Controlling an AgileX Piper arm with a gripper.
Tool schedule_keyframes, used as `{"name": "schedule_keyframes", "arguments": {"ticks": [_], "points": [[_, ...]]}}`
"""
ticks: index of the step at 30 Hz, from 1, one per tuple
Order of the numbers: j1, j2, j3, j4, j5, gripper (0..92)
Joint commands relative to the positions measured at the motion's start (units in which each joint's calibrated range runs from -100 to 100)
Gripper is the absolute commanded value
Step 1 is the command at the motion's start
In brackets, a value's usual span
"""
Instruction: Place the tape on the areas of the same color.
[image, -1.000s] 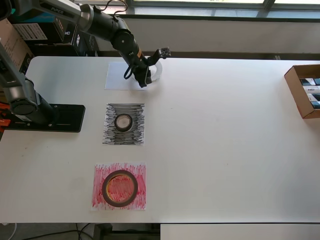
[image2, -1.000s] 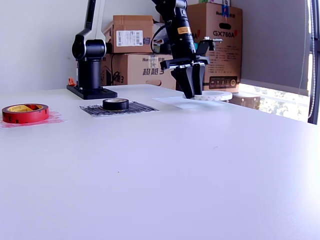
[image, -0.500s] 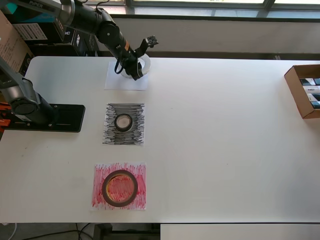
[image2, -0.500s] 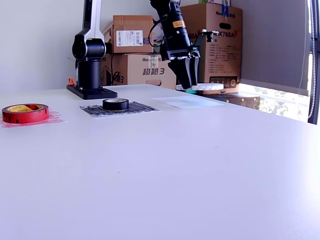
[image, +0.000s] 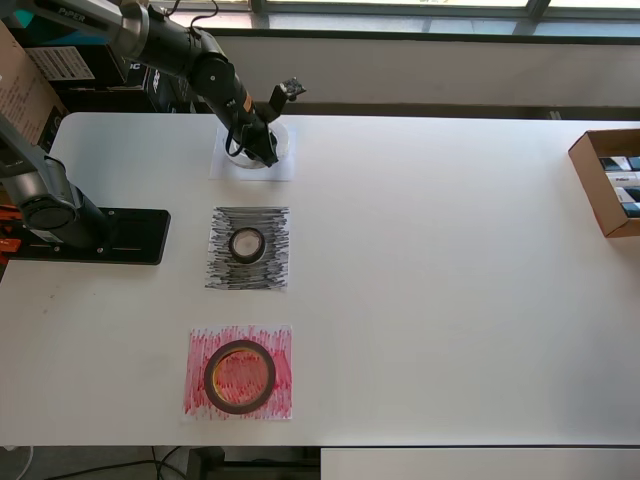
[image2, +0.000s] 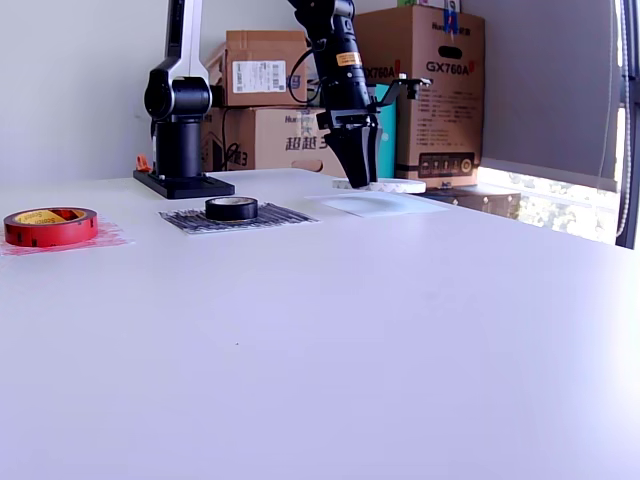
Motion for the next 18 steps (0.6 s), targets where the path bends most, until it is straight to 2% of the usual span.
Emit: {"name": "schedule_keyframes", "arguments": {"ticks": [1, 18], "points": [[-0.3, -0.1, 0.2, -0.2, -0.5, 4.8], [1.0, 0.7, 1.6, -0.3, -1.6, 4.9]]}}
